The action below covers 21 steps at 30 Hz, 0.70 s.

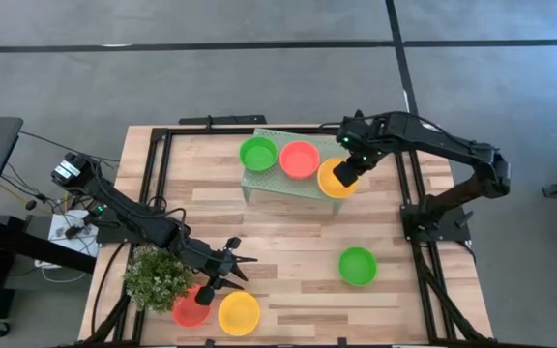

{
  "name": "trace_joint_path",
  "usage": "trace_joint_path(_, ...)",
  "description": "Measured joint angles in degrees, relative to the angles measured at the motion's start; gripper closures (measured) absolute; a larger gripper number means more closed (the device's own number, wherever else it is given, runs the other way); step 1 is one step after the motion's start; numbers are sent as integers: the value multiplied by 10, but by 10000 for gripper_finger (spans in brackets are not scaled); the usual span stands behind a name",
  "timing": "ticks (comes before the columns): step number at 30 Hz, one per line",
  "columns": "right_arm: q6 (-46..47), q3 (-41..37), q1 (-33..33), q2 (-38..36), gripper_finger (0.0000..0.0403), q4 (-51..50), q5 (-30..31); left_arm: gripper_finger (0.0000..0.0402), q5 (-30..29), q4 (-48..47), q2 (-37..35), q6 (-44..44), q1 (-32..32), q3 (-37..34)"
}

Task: Pick & Place Mini bowls
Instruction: Stack the yellow bowl on top of the yellow bowls on the shelf, then stack the orange bowl on top of the orange bowls on the shelf

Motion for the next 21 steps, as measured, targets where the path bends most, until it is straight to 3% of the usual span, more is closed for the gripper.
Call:
trace_joint_path(14,-21,3,-6,-7,330,-4,-1,293,0,0,0,0,0,0)
trace_joint_path(21,-17,68,4,-17,316,-5,-6,293,0,0,0,-19,0,0)
